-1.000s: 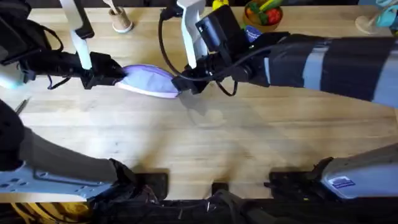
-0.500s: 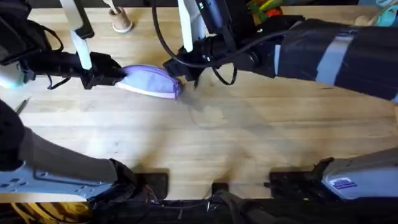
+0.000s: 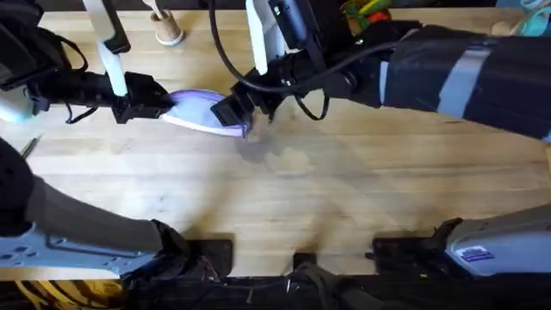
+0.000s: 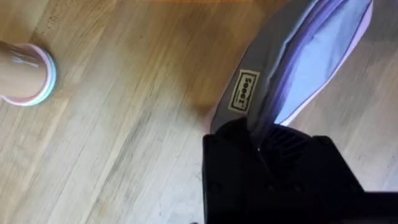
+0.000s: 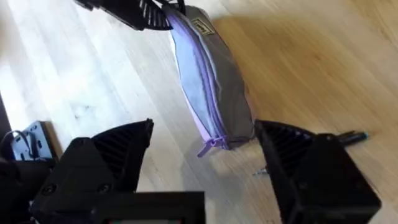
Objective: Unzip the bag, pick up the pens from the table one at a time and place them inside, then zip the bag closed.
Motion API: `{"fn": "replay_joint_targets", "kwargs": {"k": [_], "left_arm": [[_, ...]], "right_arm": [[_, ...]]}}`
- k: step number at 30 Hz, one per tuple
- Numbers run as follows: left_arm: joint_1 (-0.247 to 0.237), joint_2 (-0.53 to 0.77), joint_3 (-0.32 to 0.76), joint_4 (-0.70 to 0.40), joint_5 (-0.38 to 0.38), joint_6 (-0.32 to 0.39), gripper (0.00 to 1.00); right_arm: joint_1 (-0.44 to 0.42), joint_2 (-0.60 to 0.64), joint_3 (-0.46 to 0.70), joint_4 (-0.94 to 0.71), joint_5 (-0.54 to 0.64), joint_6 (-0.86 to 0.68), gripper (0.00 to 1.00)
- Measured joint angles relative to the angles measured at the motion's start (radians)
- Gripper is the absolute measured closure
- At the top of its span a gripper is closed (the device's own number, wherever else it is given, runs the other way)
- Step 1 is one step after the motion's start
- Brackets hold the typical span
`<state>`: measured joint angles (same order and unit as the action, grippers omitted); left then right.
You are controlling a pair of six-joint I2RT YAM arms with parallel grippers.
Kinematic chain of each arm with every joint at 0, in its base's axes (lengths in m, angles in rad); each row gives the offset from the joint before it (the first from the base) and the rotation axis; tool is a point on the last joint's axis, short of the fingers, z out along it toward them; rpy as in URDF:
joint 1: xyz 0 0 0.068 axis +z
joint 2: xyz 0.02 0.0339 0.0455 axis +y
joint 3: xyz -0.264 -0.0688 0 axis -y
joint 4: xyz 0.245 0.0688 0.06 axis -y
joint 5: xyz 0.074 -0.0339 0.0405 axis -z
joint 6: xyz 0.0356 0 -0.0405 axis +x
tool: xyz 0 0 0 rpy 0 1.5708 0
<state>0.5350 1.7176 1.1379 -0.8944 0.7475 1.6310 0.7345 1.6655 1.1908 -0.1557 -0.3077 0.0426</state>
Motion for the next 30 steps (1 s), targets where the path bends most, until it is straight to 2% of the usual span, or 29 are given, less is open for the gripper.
{"fn": "replay_joint_targets", "kwargs": {"k": [8,15,19,25,29,30], "left_arm": [[0.000,0.000,0.000,0.000,0.000,0.000,0.959],[0.000,0.000,0.000,0.000,0.000,0.000,0.959],[0.000,0.000,0.000,0.000,0.000,0.000,0.959],[0.000,0.000,0.000,0.000,0.000,0.000,0.959],[0.000,0.000,0.000,0.000,0.000,0.000,0.959],[0.000,0.000,0.000,0.000,0.000,0.000,0.959]], "right_arm": [[0.000,-0.060,0.000,-0.094,0.189,0.225,0.007],[0.002,-0.179,0.005,-0.233,0.237,0.374,0.006],[0.031,-0.154,-0.007,-0.202,0.249,0.433,0.006],[0.126,-0.079,-0.035,-0.153,0.251,0.467,0.006],[0.133,-0.032,-0.037,-0.132,0.252,0.498,0.006],[0.127,0.020,-0.037,-0.126,0.252,0.551,0.006]]}}
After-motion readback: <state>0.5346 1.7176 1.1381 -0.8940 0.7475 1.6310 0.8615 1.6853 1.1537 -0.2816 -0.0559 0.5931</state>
